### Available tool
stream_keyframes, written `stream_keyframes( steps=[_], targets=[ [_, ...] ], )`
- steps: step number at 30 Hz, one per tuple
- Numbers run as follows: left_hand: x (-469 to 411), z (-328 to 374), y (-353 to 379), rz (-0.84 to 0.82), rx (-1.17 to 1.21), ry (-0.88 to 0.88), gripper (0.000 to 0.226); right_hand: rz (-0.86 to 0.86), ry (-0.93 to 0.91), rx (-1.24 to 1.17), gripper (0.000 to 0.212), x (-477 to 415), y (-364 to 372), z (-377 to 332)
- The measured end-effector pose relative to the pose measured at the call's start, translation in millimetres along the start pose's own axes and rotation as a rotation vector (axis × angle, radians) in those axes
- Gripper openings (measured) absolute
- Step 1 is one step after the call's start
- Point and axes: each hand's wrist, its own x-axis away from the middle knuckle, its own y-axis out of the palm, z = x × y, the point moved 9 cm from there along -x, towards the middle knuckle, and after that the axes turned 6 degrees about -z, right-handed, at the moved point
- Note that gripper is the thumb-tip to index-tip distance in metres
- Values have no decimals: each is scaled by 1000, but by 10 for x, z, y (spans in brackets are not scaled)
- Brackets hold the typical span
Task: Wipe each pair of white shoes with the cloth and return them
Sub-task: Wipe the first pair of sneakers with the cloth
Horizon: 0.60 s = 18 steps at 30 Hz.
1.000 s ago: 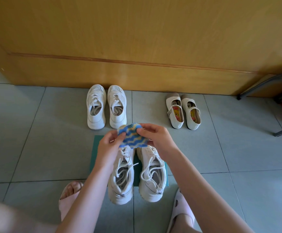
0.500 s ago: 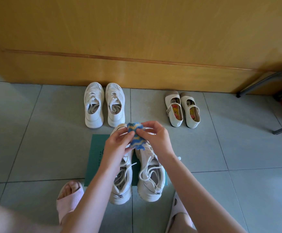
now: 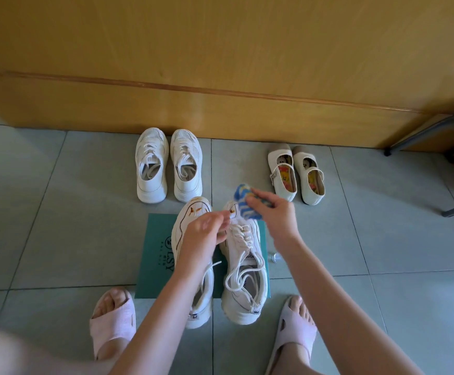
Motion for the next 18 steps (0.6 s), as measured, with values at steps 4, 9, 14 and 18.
stream_keyframes(
  steps=[4,9,14,18],
  targets=[
    [146,-137,132,35,-453,93,26,88,-75,302,26,-389,-246,-78],
    [184,-366,316,86,-643,17,61,-163,-100,507,20,-577,263,-4],
    [137,-483,325,142,-669,-82,73,-266,-202,767,21,-525,508,160],
    [115,-530,307,165,-644,-105,67,-178,-206,736,25,-503,344,233]
  ],
)
